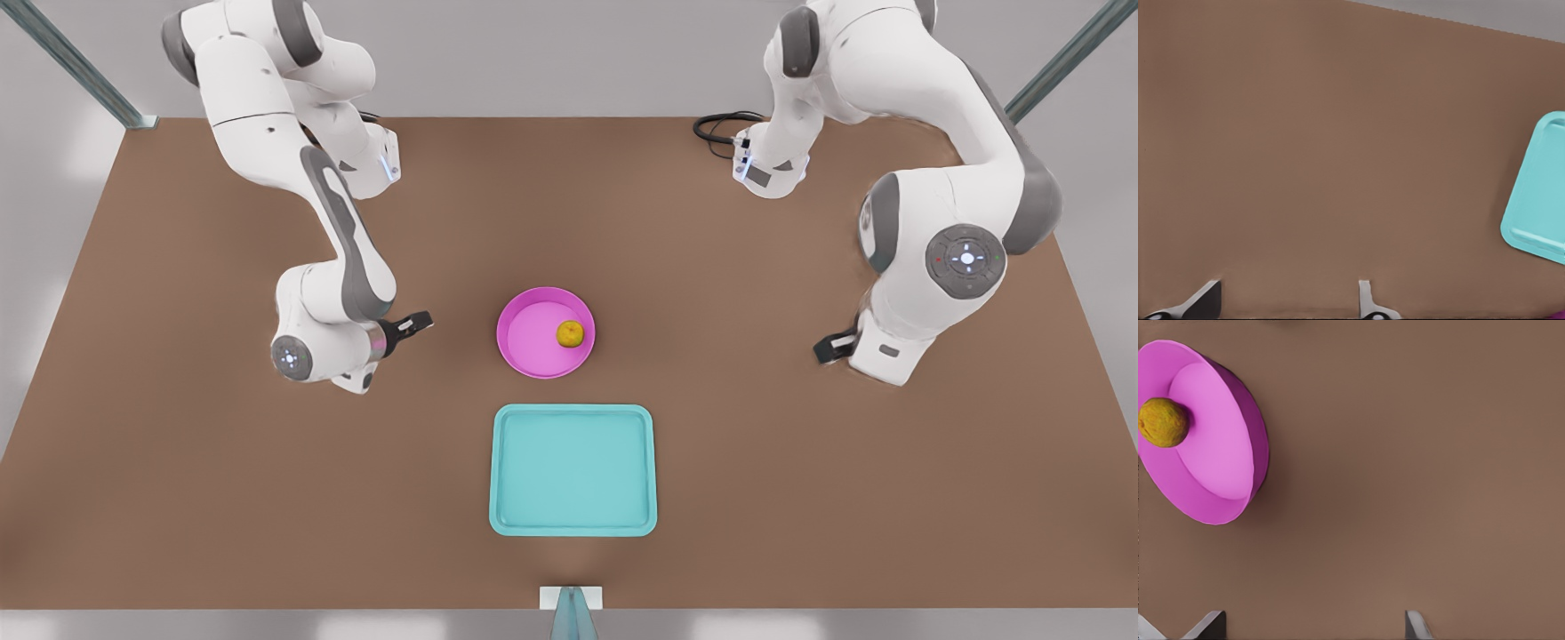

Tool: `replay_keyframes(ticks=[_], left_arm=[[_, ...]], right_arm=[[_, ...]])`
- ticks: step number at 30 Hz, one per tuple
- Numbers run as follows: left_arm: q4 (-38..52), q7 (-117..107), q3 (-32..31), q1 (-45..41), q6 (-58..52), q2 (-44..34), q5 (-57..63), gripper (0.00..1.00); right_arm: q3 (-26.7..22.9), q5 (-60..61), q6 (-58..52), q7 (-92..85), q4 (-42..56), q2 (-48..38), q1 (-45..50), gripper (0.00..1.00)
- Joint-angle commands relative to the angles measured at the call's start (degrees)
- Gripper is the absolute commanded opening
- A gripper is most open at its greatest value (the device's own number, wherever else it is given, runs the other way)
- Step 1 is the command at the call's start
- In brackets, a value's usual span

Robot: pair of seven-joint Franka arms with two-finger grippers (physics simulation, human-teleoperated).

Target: Place the orange on the plate with the left arm and the plate on the tray with the right arm

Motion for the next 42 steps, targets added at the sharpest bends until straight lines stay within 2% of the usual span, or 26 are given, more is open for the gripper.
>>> replay_keyframes(ticks=[1, 2, 3, 9, 14, 20, 21, 22, 33, 34, 41, 42], left_arm=[[-3.9, 15.4, -29.1, 23.6, -9.2, -8.0, 11.5, 1.0], [-11.5, 22.1, -30.2, 24.5, 2.3, -14.0, 14.9, 1.0], [-11.4, 23.2, -30.6, 24.4, 5.3, -13.7, 14.9, 1.0], [-9.2, 24.9, -28.2, 24.6, 0.1, -12.5, 11.1, 1.0], [-9.2, 24.9, -28.2, 24.6, 0.0, -12.4, 11.1, 1.0], [-9.2, 24.9, -28.2, 24.6, -0.3, -12.5, 11.2, 1.0], [-9.2, 24.8, -28.2, 24.6, -0.3, -12.5, 11.2, 1.0], [-9.2, 24.8, -28.0, 24.6, -0.3, -12.5, 11.2, 1.0], [-9.2, 24.8, -27.9, 24.6, -0.4, -12.6, 11.2, 1.0], [-9.2, 24.8, -27.9, 24.6, -0.8, -12.6, 11.2, 1.0], [-9.2, 24.8, -27.9, 24.6, -0.9, -12.6, 11.2, 1.0], [-9.2, 24.8, -27.9, 24.6, -0.9, -12.6, 11.2, 1.0]], right_arm=[[0.1, 5.8, 15.5, 2.0, -1.4, 1.4, 1.8, 1.0], [0.1, 8.3, 18.0, 2.0, -1.4, 3.1, 3.1, 1.0], [0.1, 9.0, 18.8, 2.0, -1.4, 4.0, 3.4, 1.0], [0.1, 16.5, 22.8, 2.2, -0.7, 8.9, 8.2, 1.0], [0.1, 18.3, 26.8, 2.2, -0.6, 11.3, 12.4, 1.0], [0.1, 18.3, 26.8, 2.1, -0.5, 12.0, 12.4, 1.0], [0.1, 18.3, 26.8, 2.1, -0.5, 12.1, 12.5, 0.86], [0.1, 18.3, 26.8, 2.0, -0.5, 12.4, 12.5, 0.77], [0.3, 18.3, 25.9, 1.8, -0.6, 12.7, 12.3, 0.69], [0.4, 18.3, 25.9, 1.7, -0.6, 12.7, 12.4, 0.6], [2.1, 18.3, 25.8, 1.9, -0.9, 12.8, 12.5, 0.45], [2.4, 18.4, 25.9, 2.0, -0.9, 12.7, 12.5, 0.37]])
